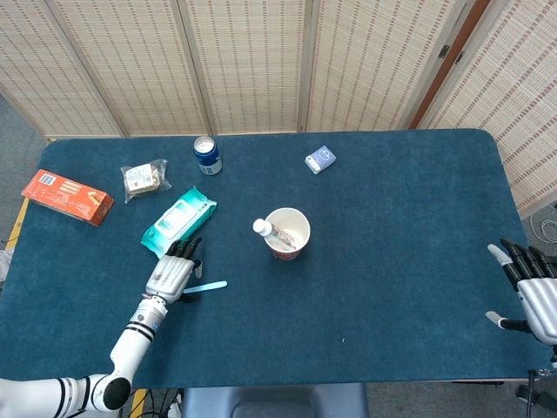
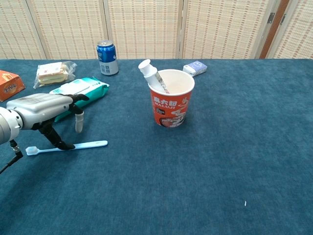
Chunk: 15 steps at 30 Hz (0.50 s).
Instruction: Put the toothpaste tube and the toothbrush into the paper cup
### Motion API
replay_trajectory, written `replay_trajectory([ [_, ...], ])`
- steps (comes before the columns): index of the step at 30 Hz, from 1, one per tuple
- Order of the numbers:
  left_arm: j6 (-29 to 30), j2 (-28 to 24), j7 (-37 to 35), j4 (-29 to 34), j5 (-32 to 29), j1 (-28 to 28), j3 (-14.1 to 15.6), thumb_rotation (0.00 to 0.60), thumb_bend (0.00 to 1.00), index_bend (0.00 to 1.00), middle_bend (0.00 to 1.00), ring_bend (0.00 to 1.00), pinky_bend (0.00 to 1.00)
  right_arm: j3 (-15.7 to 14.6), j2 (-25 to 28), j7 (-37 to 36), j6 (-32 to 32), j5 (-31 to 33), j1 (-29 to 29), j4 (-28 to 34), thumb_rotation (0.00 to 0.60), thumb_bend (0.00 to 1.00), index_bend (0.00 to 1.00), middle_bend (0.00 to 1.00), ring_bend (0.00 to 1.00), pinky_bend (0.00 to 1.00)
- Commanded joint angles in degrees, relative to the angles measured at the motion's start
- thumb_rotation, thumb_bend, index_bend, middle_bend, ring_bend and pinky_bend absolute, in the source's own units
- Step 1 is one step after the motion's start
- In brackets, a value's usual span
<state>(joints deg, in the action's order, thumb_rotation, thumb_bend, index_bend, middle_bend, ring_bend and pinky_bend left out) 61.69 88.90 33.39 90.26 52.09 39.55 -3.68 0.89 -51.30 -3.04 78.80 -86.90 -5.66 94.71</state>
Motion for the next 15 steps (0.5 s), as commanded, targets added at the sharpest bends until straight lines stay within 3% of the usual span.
replay_trajectory([
  [1,-0.17,0.24,-0.06,-0.26,0.22,-0.08,0.04,0.600,0.17,0.48,0.00,0.00,0.00,-0.02,0.00,0.02,-0.01,-0.02,-0.01,0.00,0.600,0.00,0.07,0.00,0.00,0.05],
  [15,0.24,2.85,-1.57,-3.87,3.45,-1.42,0.65,0.600,0.17,0.53,0.00,0.00,0.00,-0.03,0.17,-0.28,0.39,-0.16,0.14,0.02,0.600,0.00,0.07,0.00,0.00,0.05],
])
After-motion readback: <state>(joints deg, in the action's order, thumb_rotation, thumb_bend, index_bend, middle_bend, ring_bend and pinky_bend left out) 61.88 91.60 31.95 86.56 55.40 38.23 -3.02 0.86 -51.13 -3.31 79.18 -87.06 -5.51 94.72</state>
